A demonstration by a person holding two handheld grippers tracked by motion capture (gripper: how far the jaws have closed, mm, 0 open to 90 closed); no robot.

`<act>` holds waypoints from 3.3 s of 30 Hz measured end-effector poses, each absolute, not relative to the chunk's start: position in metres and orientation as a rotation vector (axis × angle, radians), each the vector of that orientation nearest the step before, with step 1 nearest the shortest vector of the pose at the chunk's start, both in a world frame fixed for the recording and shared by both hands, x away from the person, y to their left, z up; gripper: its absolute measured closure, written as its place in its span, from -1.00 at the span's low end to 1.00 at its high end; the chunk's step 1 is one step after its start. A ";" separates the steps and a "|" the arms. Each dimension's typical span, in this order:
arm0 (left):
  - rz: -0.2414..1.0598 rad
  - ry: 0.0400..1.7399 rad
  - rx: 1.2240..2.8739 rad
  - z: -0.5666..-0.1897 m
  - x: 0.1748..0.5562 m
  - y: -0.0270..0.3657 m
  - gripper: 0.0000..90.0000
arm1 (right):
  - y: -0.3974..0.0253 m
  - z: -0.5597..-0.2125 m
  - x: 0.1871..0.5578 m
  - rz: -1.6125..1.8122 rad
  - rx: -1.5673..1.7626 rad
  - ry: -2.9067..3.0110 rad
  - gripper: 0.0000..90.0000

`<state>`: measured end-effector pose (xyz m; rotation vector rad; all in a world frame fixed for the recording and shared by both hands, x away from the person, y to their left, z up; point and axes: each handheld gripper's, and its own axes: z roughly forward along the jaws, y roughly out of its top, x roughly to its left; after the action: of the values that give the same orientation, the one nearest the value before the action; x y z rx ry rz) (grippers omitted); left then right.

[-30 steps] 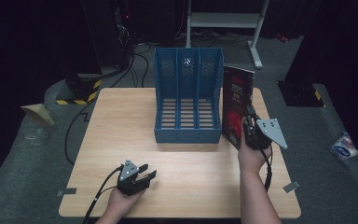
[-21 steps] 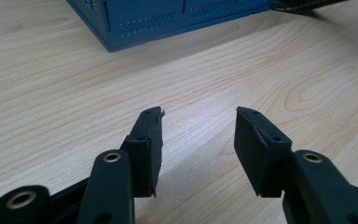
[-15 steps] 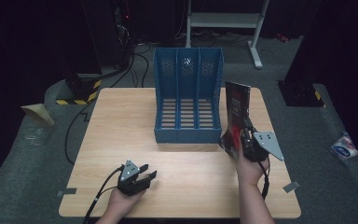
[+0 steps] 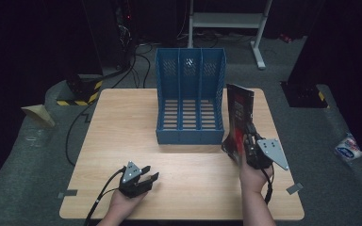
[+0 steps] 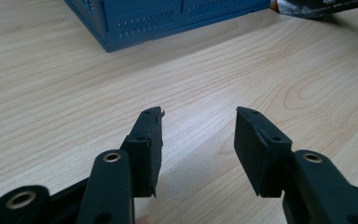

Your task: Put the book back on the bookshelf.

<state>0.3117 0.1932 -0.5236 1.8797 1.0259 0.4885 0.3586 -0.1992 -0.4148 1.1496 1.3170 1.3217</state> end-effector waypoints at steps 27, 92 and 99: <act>0.389 0.763 1.693 -0.360 0.327 0.067 -0.24 | -0.160 -0.432 0.281 1.291 0.998 1.367 0.92; 0.505 0.904 1.572 -0.322 0.324 0.060 0.91 | -0.080 -0.438 0.257 1.346 0.783 1.508 0.61; 0.536 0.894 1.550 -0.325 0.316 0.050 0.91 | -0.077 -0.442 0.259 1.280 0.860 1.549 0.36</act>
<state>0.3161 0.0495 -0.3254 1.5495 0.8943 0.5359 0.2591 -0.0775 -0.4417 0.8605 1.5494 1.2803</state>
